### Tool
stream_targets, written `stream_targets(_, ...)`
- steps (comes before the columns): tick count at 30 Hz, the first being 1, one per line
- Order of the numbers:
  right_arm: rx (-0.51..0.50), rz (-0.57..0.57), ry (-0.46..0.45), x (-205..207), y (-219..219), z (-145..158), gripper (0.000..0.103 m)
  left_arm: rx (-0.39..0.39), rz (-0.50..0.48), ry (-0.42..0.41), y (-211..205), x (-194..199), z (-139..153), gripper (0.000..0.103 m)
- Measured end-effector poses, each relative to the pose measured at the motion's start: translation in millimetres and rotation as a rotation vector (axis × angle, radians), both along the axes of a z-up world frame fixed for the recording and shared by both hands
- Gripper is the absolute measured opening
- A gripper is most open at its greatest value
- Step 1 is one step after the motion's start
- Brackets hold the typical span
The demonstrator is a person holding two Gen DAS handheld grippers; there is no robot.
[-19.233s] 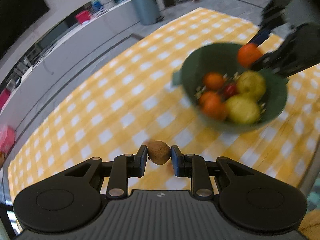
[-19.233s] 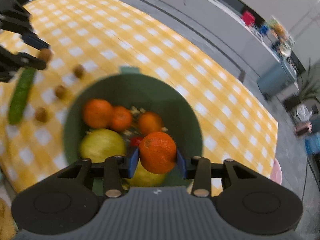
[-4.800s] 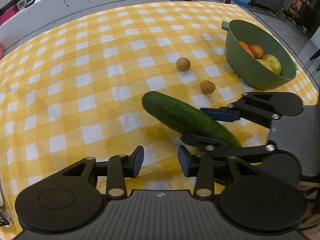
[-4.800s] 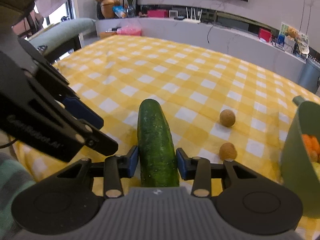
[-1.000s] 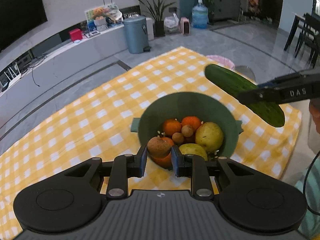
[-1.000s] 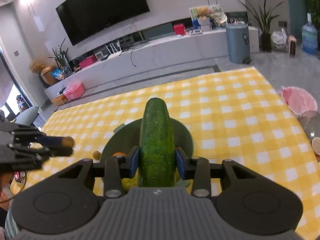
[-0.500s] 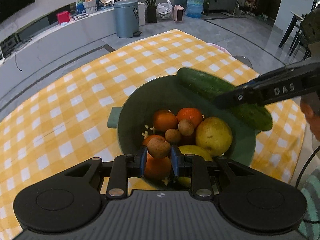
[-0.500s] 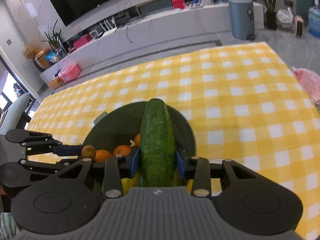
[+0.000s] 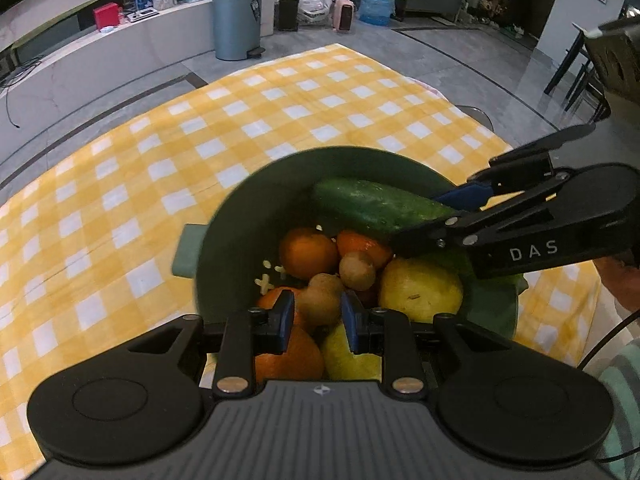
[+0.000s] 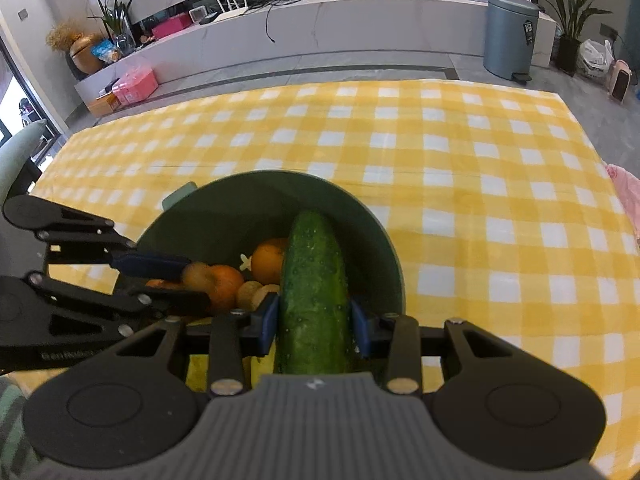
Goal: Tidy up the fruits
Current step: 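Open both tools to drop the cucumber and kiwi into the colander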
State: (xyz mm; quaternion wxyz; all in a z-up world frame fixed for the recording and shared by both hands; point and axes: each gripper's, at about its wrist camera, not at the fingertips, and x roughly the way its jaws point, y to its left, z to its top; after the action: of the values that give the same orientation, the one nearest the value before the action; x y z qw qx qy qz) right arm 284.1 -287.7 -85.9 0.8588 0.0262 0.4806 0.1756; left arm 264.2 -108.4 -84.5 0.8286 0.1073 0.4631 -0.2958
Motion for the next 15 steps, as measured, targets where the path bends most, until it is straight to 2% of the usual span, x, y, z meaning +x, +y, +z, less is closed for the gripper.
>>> stream_targets(4,0.004,0.002,0.0,0.4,-1.9,2.2,0.036,0.001,-0.001,0.003,-3.6,0.4,-4.9,0.029)
stream_targets(7,-0.012,0.005,-0.002,0.2,0.3,4.3,0.039,0.0,-0.004,0.004,-4.5,0.3,-6.2,0.034)
stream_targets(11,-0.039,0.006,-0.005,-0.3,3.6,5.7,0.049,-0.02,-0.006,0.012,-2.3,-0.7,-4.8,0.043)
stream_targets(15,-0.019,0.006,-0.01,-3.7,0.3,11.7,0.061,-0.053,-0.003,0.023,2.7,-4.8,3.8,0.053)
